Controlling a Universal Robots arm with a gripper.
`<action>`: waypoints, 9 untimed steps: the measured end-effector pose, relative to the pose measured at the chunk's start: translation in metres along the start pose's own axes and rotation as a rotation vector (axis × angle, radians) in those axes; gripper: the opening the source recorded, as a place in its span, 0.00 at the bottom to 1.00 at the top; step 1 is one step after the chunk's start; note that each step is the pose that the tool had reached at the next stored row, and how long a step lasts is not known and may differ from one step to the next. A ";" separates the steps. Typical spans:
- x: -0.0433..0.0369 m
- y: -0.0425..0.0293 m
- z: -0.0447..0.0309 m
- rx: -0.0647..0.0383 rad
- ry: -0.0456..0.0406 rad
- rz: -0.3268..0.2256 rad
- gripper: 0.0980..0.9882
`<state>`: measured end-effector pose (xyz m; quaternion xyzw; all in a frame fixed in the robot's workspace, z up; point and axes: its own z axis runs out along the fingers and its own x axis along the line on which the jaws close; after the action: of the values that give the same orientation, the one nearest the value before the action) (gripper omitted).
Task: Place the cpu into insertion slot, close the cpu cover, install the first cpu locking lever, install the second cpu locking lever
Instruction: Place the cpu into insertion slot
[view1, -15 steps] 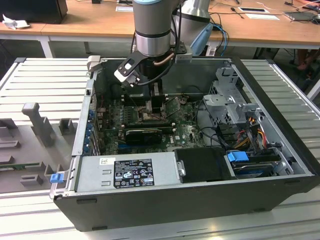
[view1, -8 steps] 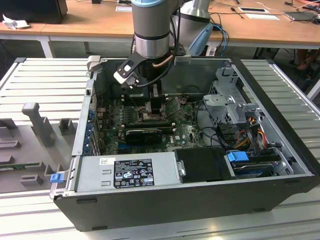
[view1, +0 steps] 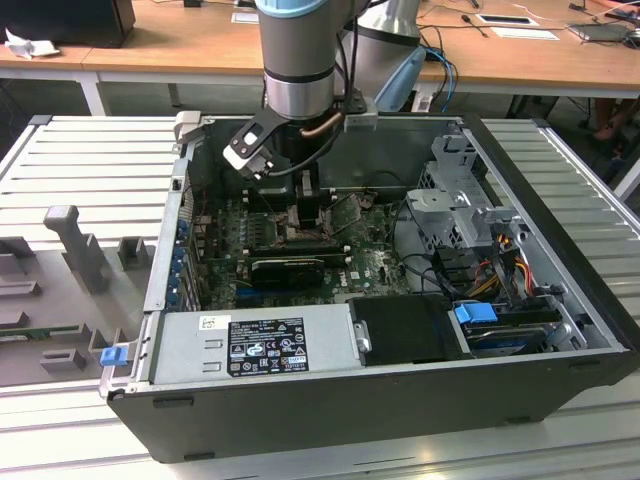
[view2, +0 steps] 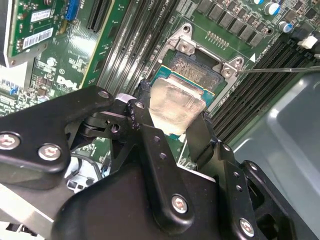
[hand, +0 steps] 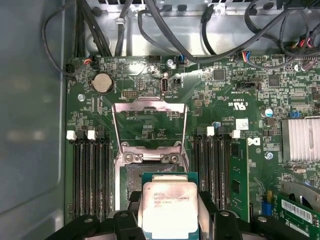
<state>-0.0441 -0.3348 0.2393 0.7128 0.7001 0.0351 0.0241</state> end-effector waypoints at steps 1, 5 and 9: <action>0.0000 -0.0001 0.0011 0.000 0.0003 0.000 0.48; 0.0010 -0.0008 0.0067 0.000 0.0036 -0.001 0.48; 0.0026 -0.0011 0.0111 0.000 0.0149 -0.003 0.48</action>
<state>-0.0443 -0.3320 0.2282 0.7114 0.7014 0.0403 0.0188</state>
